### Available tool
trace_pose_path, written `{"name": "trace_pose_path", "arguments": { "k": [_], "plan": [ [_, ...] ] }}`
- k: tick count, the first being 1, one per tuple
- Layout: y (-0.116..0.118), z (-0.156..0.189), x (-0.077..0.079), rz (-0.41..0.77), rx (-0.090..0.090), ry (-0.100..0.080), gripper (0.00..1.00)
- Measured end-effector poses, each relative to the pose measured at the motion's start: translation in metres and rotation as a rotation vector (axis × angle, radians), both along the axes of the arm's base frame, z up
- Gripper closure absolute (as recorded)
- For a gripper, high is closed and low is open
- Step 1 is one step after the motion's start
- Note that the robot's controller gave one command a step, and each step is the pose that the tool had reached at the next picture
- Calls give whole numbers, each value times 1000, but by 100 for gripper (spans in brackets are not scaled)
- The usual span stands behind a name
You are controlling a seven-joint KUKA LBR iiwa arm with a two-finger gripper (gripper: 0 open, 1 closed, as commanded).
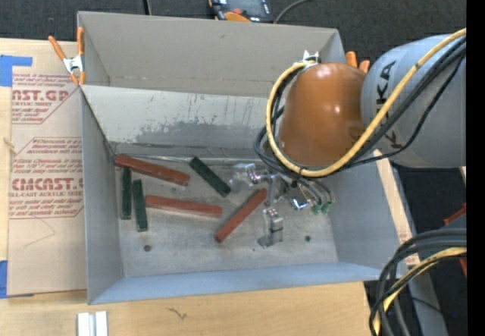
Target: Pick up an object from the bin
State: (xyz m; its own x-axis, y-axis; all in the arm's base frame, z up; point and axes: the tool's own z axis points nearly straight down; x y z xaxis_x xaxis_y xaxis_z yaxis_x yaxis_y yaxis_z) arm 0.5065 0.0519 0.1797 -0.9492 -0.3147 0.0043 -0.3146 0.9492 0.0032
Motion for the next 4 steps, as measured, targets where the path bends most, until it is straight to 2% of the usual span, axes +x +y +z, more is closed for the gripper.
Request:
{"name": "trace_pose_path", "arguments": {
  "k": [1,2,3,4],
  "plan": [
    [-34,-111,42,13,1,-14,0],
    [-70,-61,69,390,-2,-12,0],
    [-30,-109,49,558,2,-10,0],
    [-30,-108,50,558,1,-10,100]
  ]
}}
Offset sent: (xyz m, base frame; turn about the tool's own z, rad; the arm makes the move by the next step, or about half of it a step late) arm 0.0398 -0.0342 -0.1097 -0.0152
